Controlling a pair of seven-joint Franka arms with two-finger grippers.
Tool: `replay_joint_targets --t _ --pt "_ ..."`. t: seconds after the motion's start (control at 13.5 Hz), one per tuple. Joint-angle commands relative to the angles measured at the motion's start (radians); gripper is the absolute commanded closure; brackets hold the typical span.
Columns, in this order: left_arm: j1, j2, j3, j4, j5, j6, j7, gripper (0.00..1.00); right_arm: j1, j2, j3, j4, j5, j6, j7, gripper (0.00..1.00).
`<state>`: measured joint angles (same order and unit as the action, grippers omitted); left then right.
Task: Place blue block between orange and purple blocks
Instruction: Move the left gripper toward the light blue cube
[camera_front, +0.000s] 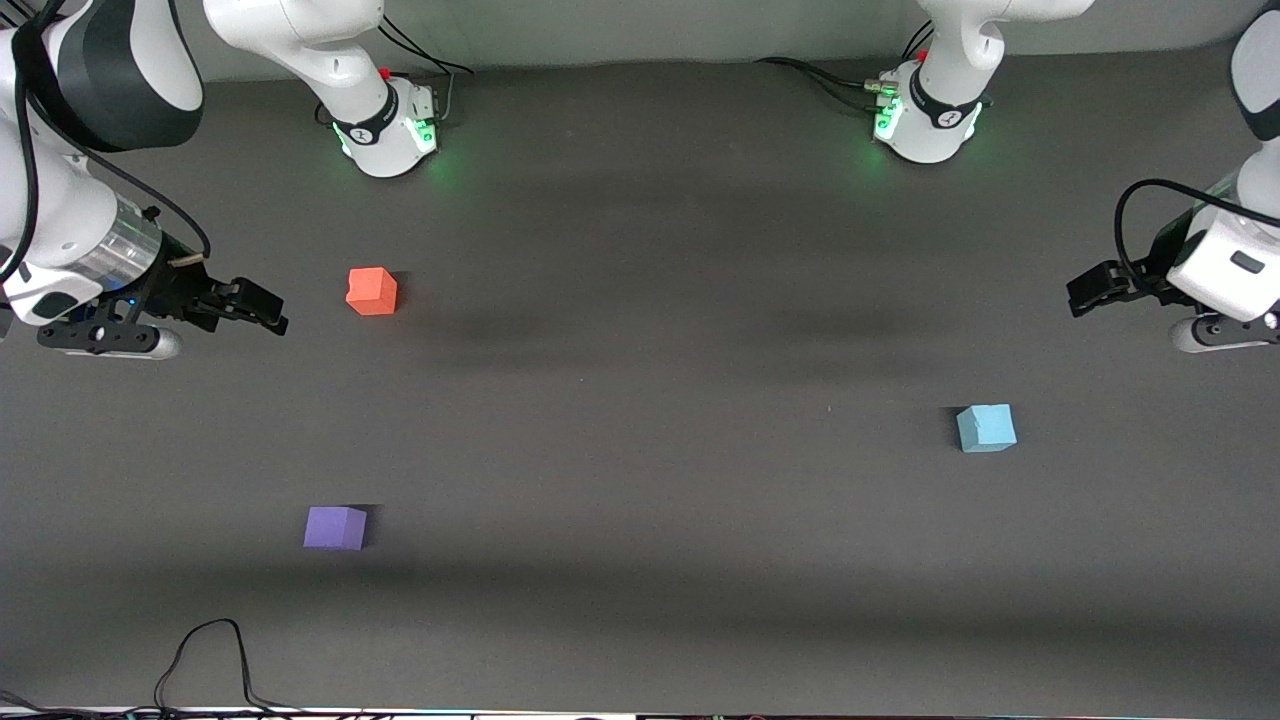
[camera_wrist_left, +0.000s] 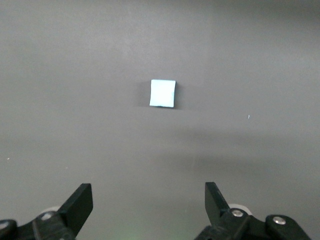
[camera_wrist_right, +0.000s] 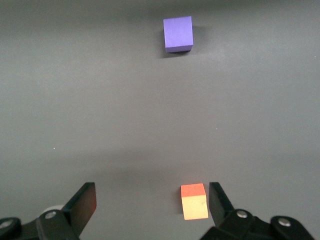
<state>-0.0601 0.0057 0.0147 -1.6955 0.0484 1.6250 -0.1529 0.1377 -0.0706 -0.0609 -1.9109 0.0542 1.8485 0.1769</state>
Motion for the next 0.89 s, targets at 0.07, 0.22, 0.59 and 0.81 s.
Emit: replay_joint_targets --t 0.07,0.22,0.59,0.81 --pt "0.106 0.04 -0.131 0.091 -0.001 -0.089 -0.011 0.0 -0.016 -0.041 0.016 -0.039 -0.014 -0.003 -0.023 0.0" --pt "0.115 0.043 -0.128 0.086 -0.015 -0.094 -0.002 0.0 -0.016 -0.063 0.016 -0.039 -0.014 -0.029 -0.028 0.0" --pt "0.115 0.043 -0.128 0.092 -0.016 -0.122 0.003 0.0 -0.036 -0.104 0.018 -0.04 -0.037 -0.072 -0.033 0.0" --pt "0.117 0.045 -0.125 0.079 -0.013 -0.125 0.01 0.0 -0.11 -0.124 0.097 -0.039 -0.037 -0.084 -0.036 0.0"
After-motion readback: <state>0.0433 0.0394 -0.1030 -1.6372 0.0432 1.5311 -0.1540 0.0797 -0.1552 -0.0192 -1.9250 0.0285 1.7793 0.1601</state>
